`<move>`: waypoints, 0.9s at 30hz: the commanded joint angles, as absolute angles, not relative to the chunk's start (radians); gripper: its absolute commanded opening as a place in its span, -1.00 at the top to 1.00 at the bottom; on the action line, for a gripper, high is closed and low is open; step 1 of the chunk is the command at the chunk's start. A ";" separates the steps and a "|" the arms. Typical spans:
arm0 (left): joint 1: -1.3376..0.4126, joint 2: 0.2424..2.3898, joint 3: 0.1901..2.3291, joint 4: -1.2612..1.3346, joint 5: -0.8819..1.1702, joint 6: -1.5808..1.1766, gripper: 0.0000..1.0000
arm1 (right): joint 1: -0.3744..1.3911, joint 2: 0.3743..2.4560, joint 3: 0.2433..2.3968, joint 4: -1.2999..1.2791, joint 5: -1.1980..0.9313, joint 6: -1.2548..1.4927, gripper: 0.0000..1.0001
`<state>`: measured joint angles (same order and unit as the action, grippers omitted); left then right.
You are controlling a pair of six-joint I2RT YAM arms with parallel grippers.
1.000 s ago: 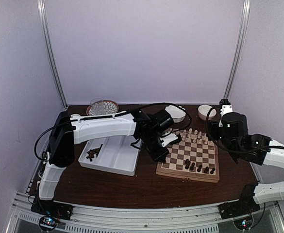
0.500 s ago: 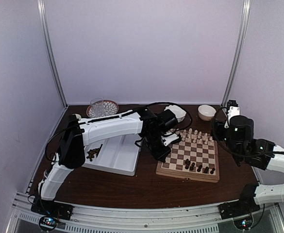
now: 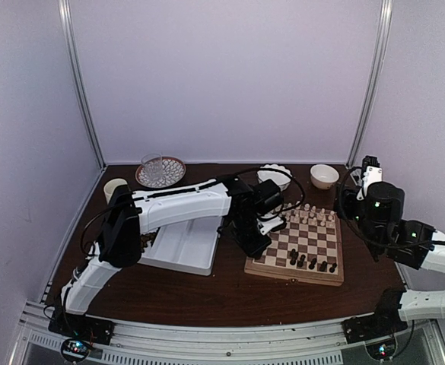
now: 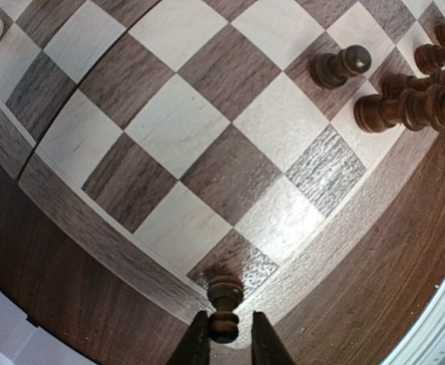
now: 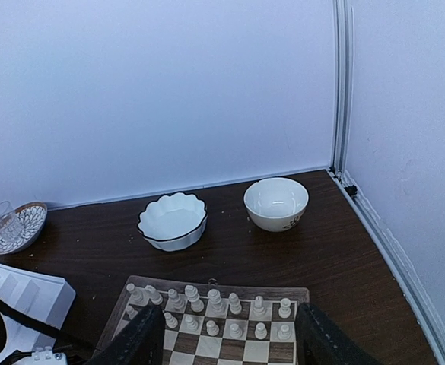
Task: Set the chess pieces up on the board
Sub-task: Place the pawn at h8.
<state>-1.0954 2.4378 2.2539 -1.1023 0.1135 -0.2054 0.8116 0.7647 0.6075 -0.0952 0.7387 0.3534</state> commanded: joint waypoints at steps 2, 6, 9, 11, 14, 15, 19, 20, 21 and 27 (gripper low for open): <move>-1.102 2.451 2.286 -1.112 0.103 -0.213 0.53 | 0.807 0.769 0.603 -0.087 0.750 0.351 -0.22; -1.103 2.448 2.288 -1.111 0.097 -0.213 0.42 | 0.807 0.767 0.603 -0.089 0.744 0.348 -0.22; -1.102 2.430 2.279 -1.102 0.104 -0.212 0.26 | 0.807 0.765 0.603 -0.089 0.740 0.346 -0.23; -1.102 2.394 2.251 -1.078 0.094 -0.213 0.25 | 0.807 0.762 0.603 -0.090 0.730 0.339 -0.22; -1.100 2.270 2.145 -1.008 0.033 -0.218 0.23 | 0.807 0.756 0.600 -0.086 0.694 0.319 -0.22; -1.100 2.226 2.097 -0.976 0.018 -0.219 0.21 | 0.807 0.755 0.601 -0.081 0.669 0.307 -0.22; -1.077 2.001 1.827 -0.813 -0.092 -0.229 0.10 | 0.807 0.788 0.625 -0.088 0.557 0.279 -0.22; -1.067 1.942 1.784 -0.760 -0.113 -0.228 0.07 | 0.807 0.808 0.644 -0.101 0.524 0.274 -0.22; -1.055 1.881 1.711 -0.714 -0.134 -0.227 0.04 | 0.807 0.831 0.666 -0.116 0.488 0.260 -0.23; -0.922 1.577 1.267 -0.408 -0.165 -0.238 -0.01 | 0.808 1.072 0.955 -0.430 0.264 0.215 -0.28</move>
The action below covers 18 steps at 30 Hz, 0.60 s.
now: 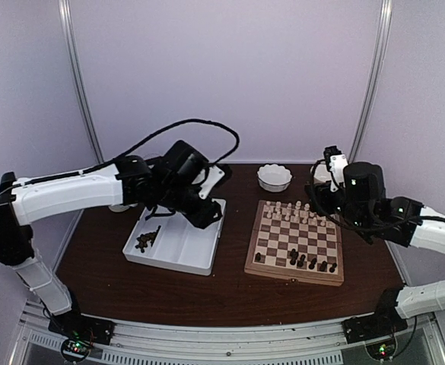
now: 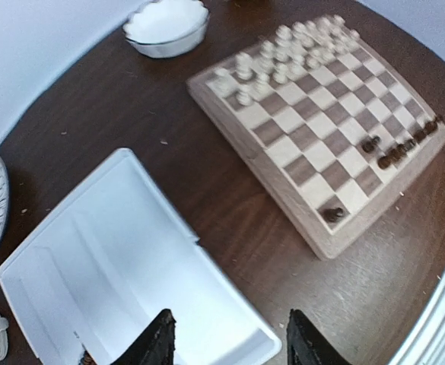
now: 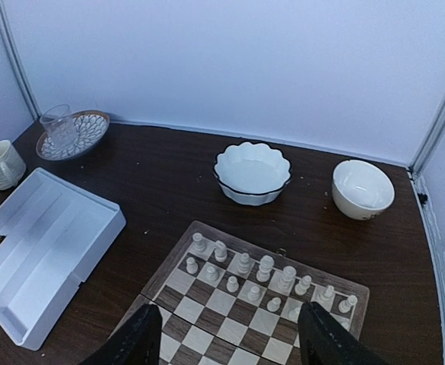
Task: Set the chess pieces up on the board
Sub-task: Place the pawn at h8, then pick up the pawn from h8.
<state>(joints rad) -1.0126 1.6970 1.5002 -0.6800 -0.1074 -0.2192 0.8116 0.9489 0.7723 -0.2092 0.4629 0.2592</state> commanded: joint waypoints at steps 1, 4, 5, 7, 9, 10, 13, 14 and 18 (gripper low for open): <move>-0.903 1.537 1.202 -0.353 -0.170 -0.238 -0.01 | 0.808 1.114 1.010 -0.500 0.214 0.209 -0.22; -0.877 1.437 1.039 -0.204 -0.230 -0.206 -0.03 | 0.817 1.221 1.134 -0.661 0.116 0.196 -0.11; -0.876 1.412 0.997 -0.165 -0.245 -0.194 -0.04 | 0.824 1.256 1.171 -0.710 0.104 0.195 -0.11; -0.873 1.367 0.940 -0.115 -0.275 -0.179 -0.04 | 0.850 1.329 1.243 -0.812 0.089 0.190 -0.11; -0.873 1.326 0.882 -0.058 -0.324 -0.162 -0.06 | 0.892 1.397 1.309 -0.893 0.106 0.186 -0.13; -0.871 1.305 0.850 -0.025 -0.356 -0.154 -0.08 | 0.921 1.429 1.332 -0.918 0.117 0.187 -0.13; -0.871 1.250 0.761 0.089 -0.459 -0.134 -0.24 | 0.960 1.524 1.392 -0.974 0.089 0.197 -0.11; -0.871 1.232 0.737 0.114 -0.493 -0.136 -0.31 | 0.968 1.556 1.412 -0.992 0.075 0.197 -0.10; -0.871 1.173 0.676 0.166 -0.556 -0.148 -0.59 | 0.992 1.699 1.492 -1.052 0.029 0.196 -0.03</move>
<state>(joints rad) -0.8715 1.2224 0.7242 -0.0059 -0.4358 -0.1539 0.9783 1.6035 1.4162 -0.9180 0.0811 0.2035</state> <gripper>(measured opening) 0.735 0.534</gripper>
